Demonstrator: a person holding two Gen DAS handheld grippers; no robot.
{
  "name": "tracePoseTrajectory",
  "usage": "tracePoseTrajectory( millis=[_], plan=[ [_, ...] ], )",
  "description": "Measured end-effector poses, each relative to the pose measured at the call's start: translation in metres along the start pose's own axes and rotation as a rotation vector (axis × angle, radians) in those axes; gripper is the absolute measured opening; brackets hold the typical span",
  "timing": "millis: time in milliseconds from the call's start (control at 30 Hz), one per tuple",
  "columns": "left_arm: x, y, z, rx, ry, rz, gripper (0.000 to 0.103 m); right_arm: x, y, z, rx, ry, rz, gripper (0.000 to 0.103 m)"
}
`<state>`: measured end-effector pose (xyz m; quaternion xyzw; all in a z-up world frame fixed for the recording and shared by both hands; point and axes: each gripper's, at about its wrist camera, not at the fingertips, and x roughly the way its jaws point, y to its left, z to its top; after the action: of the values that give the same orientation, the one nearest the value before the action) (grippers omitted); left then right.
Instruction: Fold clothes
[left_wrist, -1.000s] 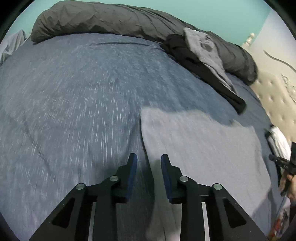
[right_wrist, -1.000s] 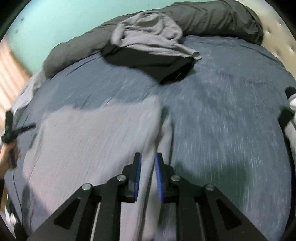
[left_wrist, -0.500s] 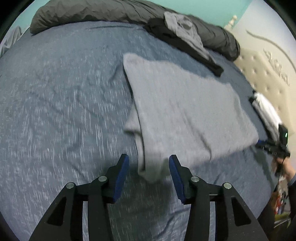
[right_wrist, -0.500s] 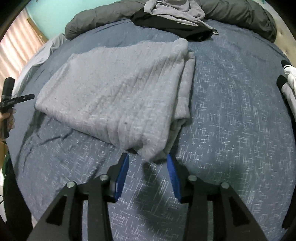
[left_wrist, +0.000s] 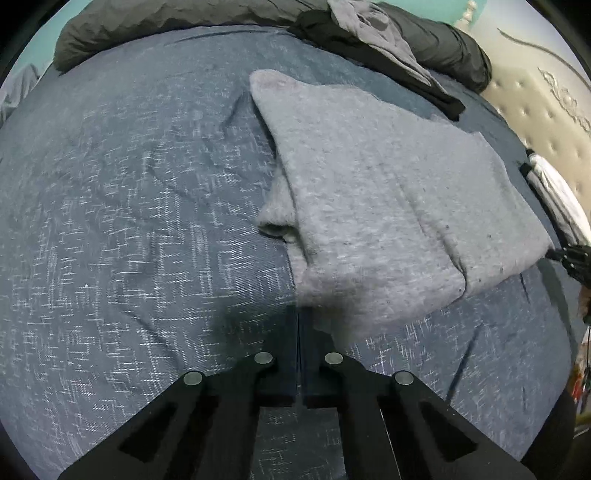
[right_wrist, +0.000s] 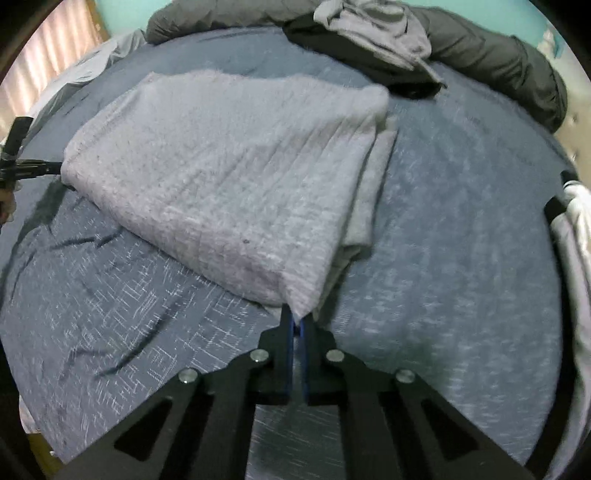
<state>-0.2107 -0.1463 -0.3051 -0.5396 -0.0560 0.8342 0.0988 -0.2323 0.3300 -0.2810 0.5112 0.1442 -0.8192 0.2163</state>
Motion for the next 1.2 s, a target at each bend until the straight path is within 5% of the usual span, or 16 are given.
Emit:
tracePoseTrajectory(
  millis=[300,467,533,633,833,1033,1133,1200],
  plan=[
    [-0.022,0.014,-0.002,-0.027,-0.060,0.011,0.000,0.013,0.003,-0.015,-0.111,0.080,-0.001,0.002],
    [-0.041,-0.004,0.005,-0.008,-0.109,-0.029,0.001,0.019,-0.004,-0.023,-0.052,0.084,0.046,0.003],
    [-0.042,-0.013,0.011,-0.017,-0.123,-0.057,0.005,0.018,-0.006,-0.025,-0.042,0.092,0.045,0.003],
    [-0.039,-0.024,0.017,-0.041,-0.136,-0.101,0.029,0.005,-0.010,-0.024,-0.007,0.082,0.017,0.003],
    [-0.011,-0.051,0.027,-0.064,-0.132,-0.110,0.031,-0.036,0.001,0.006,0.136,-0.124,0.102,0.004],
    [-0.006,-0.045,0.001,-0.110,-0.154,-0.087,0.032,-0.017,0.060,0.047,0.149,-0.145,0.210,0.004],
    [-0.014,-0.028,-0.012,-0.139,-0.170,-0.093,0.053,-0.002,0.085,0.060,0.134,-0.136,0.240,0.004],
    [-0.015,-0.019,-0.021,-0.147,-0.168,-0.096,0.057,0.002,0.089,0.063,0.134,-0.128,0.257,0.004]
  ],
)
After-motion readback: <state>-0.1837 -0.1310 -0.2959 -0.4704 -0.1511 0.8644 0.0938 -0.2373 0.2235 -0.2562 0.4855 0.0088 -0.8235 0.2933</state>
